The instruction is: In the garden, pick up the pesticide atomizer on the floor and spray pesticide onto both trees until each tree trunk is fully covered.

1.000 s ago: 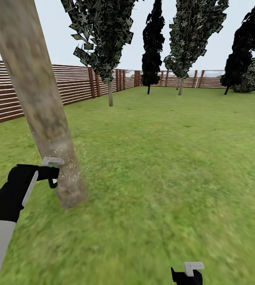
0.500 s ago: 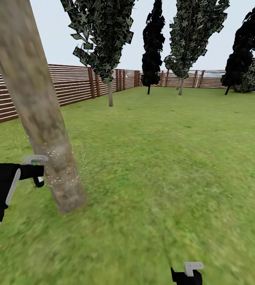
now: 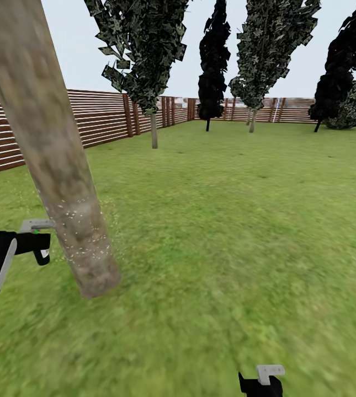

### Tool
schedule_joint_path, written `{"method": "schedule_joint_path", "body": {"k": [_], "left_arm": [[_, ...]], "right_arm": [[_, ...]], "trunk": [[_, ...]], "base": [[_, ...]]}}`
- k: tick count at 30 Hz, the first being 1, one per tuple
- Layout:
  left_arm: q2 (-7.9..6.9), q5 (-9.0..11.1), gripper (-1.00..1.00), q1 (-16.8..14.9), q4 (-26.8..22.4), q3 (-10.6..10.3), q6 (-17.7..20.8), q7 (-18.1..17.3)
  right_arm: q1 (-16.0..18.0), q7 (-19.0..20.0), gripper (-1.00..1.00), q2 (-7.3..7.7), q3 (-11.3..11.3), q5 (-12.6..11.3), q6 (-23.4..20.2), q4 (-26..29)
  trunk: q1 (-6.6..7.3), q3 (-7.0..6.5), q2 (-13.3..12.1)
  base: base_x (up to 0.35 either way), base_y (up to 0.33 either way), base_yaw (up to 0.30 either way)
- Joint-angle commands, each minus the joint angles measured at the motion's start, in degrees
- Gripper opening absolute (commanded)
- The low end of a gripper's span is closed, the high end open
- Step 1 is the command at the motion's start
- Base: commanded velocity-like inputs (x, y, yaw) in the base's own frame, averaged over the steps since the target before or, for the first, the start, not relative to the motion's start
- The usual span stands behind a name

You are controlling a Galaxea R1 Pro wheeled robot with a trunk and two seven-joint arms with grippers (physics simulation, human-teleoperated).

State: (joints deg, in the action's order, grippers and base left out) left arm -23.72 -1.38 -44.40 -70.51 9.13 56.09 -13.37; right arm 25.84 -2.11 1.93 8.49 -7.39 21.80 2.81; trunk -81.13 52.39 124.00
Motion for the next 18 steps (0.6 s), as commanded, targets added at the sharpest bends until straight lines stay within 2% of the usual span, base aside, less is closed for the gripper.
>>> {"method": "schedule_joint_path", "body": {"k": [1,5,9,13,14,15,18], "left_arm": [[0.05,-0.1,-1.00,0.1,0.0,0.0,0.0,0.0],[0.16,-0.1,-1.00,0.1,0.0,0.1,0.0,0.1],[0.17,-0.2,-1.00,0.2,0.0,0.1,-0.1,0.1],[0.69,-0.1,-1.00,0.8,0.0,0.0,-0.1,0.1],[0.82,-0.1,-1.00,0.9,0.0,-0.6,-0.1,0.1],[0.91,-0.2,-1.00,1.0,0.0,-2.1,-0.1,0.1],[0.95,-0.3,-1.00,1.1,0.0,-2.8,-0.1,0.1]], "right_arm": [[0.0,0.0,1.00,0.00,0.0,0.0,0.0,0.0],[0.0,0.0,1.00,0.00,0.0,0.0,0.0,0.0],[0.0,0.0,1.00,0.00,0.0,0.0,0.0,0.0],[0.0,0.0,1.00,0.00,0.0,0.0,0.0,0.0],[0.0,0.0,1.00,0.00,0.0,0.0,0.0,0.0],[0.0,0.0,1.00,0.00,0.0,0.1,0.0,0.0],[0.0,0.0,1.00,0.00,0.0,0.0,0.0,0.0]], "trunk": [[-0.01,0.00,0.0],[-0.01,0.00,0.0],[-0.01,0.00,0.0],[-0.01,0.00,0.0],[-0.01,0.00,0.0],[-0.01,0.00,0.0],[-0.01,0.00,0.0]], "base": [[0.207,0.212,0.000],[0.122,0.279,0.000],[0.005,0.046,0.000],[0.025,-0.027,0.000],[0.115,-0.168,0.000],[0.140,-0.217,0.000],[0.149,-0.235,0.000]]}}
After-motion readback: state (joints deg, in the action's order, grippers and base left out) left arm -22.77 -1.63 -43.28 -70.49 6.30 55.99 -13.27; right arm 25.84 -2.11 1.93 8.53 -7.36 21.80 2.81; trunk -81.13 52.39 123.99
